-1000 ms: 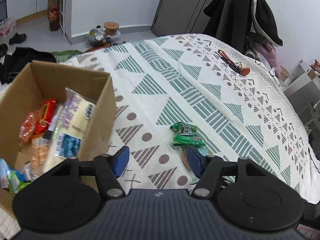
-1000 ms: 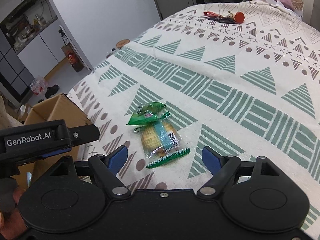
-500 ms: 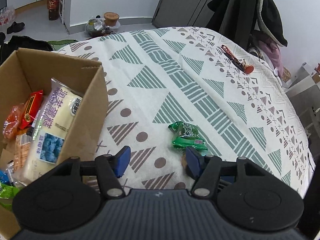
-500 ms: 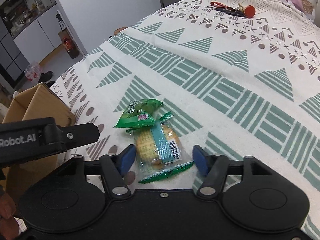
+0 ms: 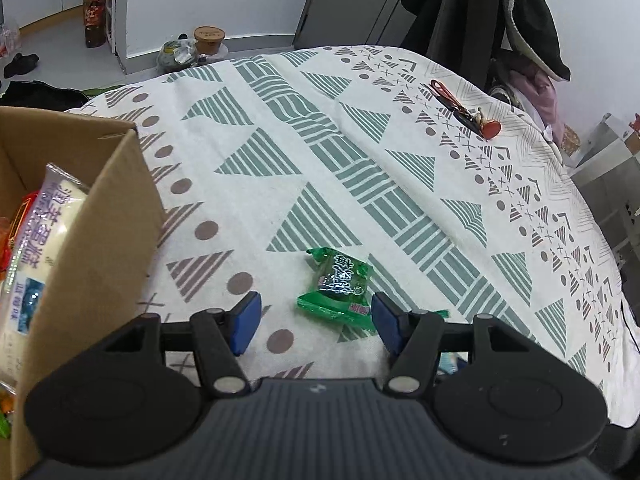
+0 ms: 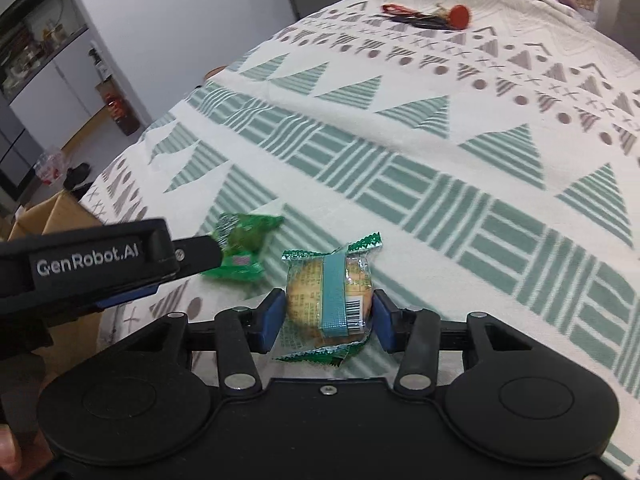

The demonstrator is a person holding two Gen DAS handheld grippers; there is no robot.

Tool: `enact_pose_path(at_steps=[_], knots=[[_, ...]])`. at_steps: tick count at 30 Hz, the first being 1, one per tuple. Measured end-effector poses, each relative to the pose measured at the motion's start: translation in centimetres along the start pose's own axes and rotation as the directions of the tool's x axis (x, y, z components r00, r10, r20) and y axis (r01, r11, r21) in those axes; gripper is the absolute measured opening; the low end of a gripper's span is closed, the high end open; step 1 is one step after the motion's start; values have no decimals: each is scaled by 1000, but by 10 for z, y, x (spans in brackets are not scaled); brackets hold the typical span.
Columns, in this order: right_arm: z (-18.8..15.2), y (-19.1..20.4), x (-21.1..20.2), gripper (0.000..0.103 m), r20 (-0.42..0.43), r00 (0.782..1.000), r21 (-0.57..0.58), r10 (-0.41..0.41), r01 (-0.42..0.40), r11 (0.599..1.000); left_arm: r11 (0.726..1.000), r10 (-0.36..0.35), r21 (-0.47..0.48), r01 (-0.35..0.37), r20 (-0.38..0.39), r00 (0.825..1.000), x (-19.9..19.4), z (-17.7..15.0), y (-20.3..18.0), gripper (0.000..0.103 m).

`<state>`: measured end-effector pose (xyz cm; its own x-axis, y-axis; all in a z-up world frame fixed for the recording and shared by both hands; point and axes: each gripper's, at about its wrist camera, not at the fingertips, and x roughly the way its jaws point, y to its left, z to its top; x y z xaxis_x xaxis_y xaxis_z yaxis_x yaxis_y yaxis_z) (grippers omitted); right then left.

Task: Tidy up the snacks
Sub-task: 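Grasp the green packet with the left tool while the right grasps the wrapped round cake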

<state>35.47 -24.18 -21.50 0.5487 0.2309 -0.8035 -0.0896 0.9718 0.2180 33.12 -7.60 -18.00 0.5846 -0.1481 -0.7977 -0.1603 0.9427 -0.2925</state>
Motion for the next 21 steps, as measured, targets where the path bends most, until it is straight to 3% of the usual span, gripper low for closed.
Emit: enact_pose_path(at_steps=[11,19,21], knots=[[7,-29,-7,46,28,994,83,-108,106,991,993,54,98,-59,51,997,5,-4,-26,61],[10,-42,-9,47,33,990,127,-139,134,983,987,98,126,-102,37,995,23,-6,-31,65],[11,-45,-9,55,34,988,145,-152,146,979,985,105,134,-109,38,994,28,-6,-29,66]])
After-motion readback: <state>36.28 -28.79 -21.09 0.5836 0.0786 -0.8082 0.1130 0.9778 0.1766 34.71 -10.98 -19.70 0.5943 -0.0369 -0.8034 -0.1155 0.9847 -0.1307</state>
